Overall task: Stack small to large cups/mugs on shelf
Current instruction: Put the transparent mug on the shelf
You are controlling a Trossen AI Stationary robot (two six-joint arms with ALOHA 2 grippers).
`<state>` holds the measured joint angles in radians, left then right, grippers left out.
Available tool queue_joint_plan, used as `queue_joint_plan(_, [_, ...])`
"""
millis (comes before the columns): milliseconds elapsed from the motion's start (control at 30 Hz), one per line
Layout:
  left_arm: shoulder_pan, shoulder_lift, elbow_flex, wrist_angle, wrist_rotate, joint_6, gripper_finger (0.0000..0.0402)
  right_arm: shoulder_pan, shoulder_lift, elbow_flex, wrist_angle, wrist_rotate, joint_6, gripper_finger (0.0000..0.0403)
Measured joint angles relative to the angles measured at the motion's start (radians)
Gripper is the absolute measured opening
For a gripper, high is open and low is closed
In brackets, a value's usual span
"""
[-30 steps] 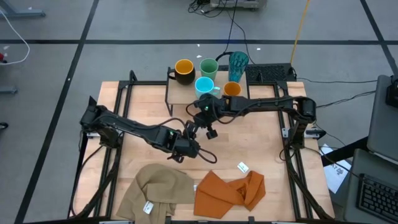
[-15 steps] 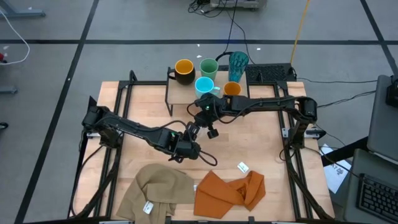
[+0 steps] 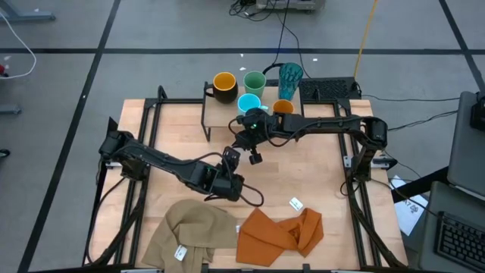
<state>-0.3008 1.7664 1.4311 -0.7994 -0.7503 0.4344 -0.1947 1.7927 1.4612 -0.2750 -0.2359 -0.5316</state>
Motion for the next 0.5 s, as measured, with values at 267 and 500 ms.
queue_joint_plan(267, [0.004, 0.0, 0.0, 0.014, -0.014, -0.002, 0.0163, 0.0, 0.0, 0.0, 0.018, 0.001, 0.016, 0.0])
queue_joint_plan(500, [0.03, 0.0, 0.0, 0.01, 0.044, -0.008, 0.0163, 0.0, 0.0, 0.0, 0.014, 0.004, 0.015, 0.0])
